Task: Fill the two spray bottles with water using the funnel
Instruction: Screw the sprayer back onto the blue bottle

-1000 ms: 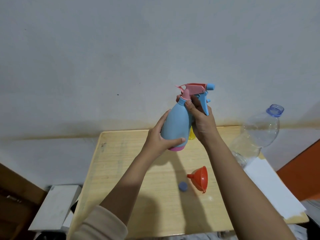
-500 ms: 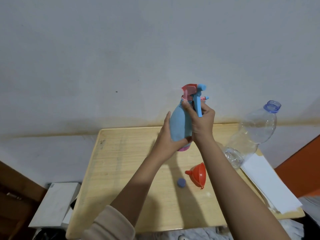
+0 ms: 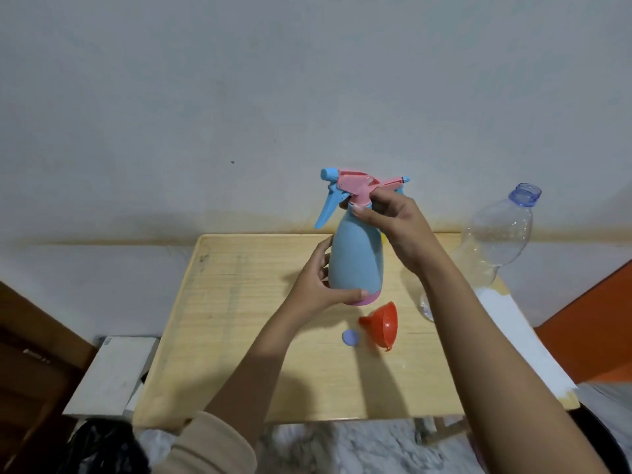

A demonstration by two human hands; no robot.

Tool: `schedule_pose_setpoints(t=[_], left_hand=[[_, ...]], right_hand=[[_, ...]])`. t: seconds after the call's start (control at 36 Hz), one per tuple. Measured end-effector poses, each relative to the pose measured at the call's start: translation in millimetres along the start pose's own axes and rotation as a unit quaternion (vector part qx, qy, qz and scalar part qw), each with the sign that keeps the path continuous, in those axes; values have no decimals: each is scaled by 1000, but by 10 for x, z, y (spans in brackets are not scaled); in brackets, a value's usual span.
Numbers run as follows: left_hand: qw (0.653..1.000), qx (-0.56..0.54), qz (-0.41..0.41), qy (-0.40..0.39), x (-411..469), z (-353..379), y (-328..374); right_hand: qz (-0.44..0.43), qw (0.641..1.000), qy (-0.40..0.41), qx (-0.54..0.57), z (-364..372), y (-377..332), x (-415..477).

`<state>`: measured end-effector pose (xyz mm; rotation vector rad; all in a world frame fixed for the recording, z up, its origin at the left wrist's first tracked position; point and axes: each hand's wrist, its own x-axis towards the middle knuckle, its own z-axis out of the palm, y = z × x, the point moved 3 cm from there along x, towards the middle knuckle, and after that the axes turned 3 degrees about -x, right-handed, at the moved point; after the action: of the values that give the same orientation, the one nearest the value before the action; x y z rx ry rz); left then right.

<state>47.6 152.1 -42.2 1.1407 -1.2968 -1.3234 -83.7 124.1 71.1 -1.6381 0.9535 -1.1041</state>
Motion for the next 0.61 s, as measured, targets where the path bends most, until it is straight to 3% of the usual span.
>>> schedule_pose_setpoints(t=[0.14,0.19,0.28,0.44,0.61], left_hand=[[994,27,18,107,-139,183,51],[990,36,0,137,-228,191,14],[994,40,-29,93,-401,152,-115],[995,-48,-80,26,-702,100,-311],[991,-70,-113,9,-893,-158,-435]], right_hand=[[4,988,149,-25,122,119,-93],[6,986,163,-33,163,169,-143],[6,994,104,-22,215,204,-199],[73,990,-108,-51,548,347,-235],[71,995,-62,-31,930,507,-273]])
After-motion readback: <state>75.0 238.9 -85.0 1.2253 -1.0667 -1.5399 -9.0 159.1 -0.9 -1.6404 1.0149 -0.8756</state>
